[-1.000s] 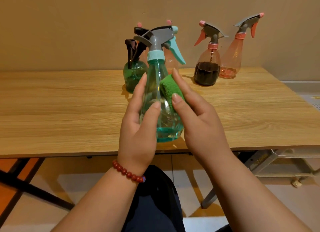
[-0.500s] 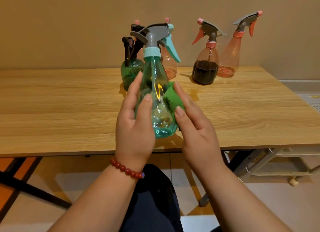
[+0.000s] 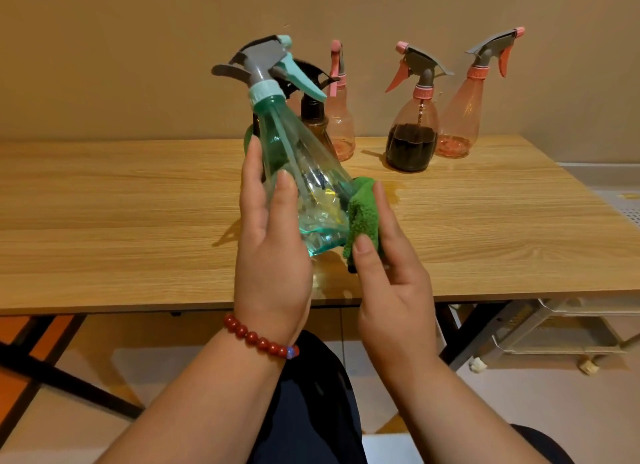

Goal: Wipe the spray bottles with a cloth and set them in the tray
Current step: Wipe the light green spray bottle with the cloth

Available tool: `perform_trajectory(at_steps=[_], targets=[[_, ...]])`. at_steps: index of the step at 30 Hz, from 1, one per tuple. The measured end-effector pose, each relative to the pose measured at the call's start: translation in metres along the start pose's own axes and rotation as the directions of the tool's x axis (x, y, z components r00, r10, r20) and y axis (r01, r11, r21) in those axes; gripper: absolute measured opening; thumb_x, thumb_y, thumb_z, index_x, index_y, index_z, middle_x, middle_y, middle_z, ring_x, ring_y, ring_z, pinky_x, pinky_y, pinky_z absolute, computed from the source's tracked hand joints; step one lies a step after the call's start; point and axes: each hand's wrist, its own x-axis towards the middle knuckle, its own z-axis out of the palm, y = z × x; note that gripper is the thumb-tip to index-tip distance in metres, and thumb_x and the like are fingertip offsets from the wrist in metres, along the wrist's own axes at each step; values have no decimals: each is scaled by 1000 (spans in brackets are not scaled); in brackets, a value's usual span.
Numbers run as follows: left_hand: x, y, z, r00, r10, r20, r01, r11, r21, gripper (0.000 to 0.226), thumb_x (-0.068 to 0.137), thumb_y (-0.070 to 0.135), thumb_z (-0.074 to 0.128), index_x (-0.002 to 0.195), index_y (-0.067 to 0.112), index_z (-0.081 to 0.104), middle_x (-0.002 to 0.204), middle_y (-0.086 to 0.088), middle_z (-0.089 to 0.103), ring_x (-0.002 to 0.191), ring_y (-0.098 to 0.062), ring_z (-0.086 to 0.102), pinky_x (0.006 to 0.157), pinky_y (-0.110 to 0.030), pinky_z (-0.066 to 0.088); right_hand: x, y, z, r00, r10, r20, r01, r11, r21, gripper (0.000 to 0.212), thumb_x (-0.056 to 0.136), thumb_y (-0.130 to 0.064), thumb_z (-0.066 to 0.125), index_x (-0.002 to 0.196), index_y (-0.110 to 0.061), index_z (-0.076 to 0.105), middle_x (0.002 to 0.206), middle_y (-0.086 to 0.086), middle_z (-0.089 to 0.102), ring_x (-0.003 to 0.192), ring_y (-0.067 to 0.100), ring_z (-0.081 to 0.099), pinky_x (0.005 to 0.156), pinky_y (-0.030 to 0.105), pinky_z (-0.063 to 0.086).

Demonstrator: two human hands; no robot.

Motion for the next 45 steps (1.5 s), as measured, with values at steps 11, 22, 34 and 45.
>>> perform_trajectory(at_steps=[11, 22, 34, 45], targets=[[3, 6, -3, 994, -30, 107, 20, 995, 93, 73, 77, 50, 65, 142, 45, 32, 132, 16, 58, 118, -2, 57, 97, -33, 48, 5, 2, -3, 997, -75, -5, 75, 995, 61, 47, 90, -38, 53, 131, -59, 43, 144, -29, 40, 139, -4, 29, 108, 18, 34], [-7, 5, -5, 977, 105, 187, -176, 891, 418, 60, 95, 51, 23, 148, 49, -6, 156, 24, -18, 141, 11, -13, 112, -9, 4, 14, 1, -5, 997, 76, 12, -77, 970, 232, 57, 81, -68, 55, 135, -50, 44, 145, -12, 47, 138, 12, 39, 111, 52, 33], [21, 8, -37, 787, 421, 451, -601, 363, 712, 41, 94, 31, 37, 115, 12, 65, 126, -4, 58, 139, -21, 34, 120, -44, 10, 11, 8, 4, 975, 186, 119, -205, 963, 178, 56, 82, -64, 50, 135, -46, 48, 143, -11, 50, 136, 11, 41, 110, 49, 36], [23, -14, -46, 848, 395, 354, -514, 450, 731, 43, 92, 24, 31, 106, 9, 68, 109, -3, 66, 112, -23, 55, 102, -45, 38, 20, 9, 8, 962, 245, 117, -253, 966, 58, 45, 91, -46, 52, 135, -33, 54, 120, -34, 57, 118, -15, 48, 100, 17, 44]])
